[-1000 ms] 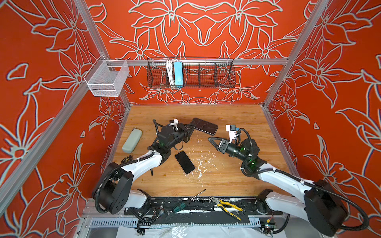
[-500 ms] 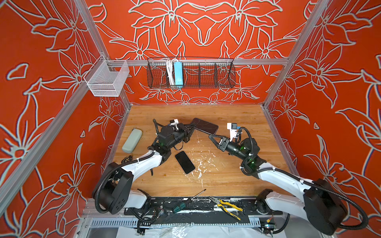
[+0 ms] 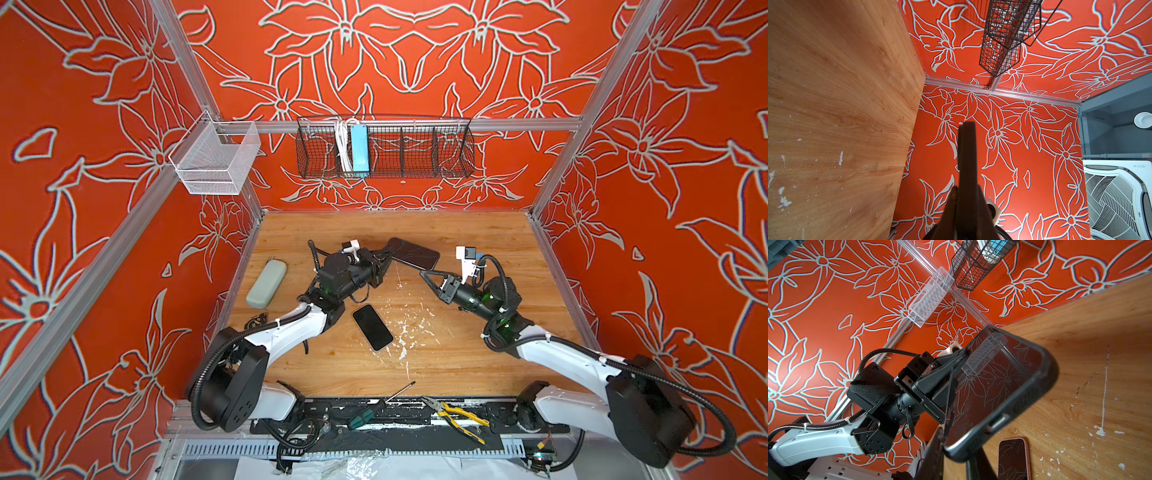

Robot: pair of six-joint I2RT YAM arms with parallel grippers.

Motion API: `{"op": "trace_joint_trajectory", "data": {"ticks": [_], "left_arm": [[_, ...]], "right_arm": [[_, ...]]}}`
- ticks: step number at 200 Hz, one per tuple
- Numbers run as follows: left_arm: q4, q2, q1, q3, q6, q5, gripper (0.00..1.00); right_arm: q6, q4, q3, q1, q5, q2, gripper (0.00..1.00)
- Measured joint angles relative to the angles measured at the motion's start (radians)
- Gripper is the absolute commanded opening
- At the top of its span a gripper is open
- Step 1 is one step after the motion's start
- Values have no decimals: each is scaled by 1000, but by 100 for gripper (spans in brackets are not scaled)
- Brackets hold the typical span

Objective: Take the phone out of the phone case
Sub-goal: Remove the phone case from the phone.

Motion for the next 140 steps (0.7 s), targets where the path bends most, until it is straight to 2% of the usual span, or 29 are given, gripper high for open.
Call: {"op": "trace_joint_trajectory", "data": {"ticks": [140], "left_arm": [[18,1,-8,0,-76,5,0]], "right_arm": [[-191,-3,0,0,-2,-20,14]]}}
